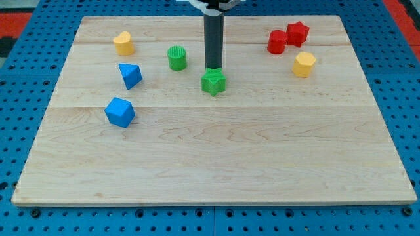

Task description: Move the yellow hexagon towards bottom center of the board

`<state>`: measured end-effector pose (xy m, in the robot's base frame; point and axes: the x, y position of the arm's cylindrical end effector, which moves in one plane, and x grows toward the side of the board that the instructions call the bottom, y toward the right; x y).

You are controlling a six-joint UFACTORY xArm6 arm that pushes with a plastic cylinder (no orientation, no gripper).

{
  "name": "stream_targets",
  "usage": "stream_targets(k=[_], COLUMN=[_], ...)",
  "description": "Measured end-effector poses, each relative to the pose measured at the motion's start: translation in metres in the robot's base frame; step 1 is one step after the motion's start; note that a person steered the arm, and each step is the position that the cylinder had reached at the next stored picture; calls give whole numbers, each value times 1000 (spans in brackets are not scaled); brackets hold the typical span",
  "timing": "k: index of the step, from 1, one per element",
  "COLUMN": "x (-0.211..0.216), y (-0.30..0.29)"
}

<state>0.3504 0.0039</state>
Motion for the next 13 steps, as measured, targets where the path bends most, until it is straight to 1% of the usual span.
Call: stream_targets(k=[1, 2, 3, 4, 5, 6, 8, 11, 12, 13], x=[0, -23, -38, -38, -26, -19, -2, 39, 50, 46], y=[0, 45, 112, 190, 216, 229, 149, 132, 112, 112])
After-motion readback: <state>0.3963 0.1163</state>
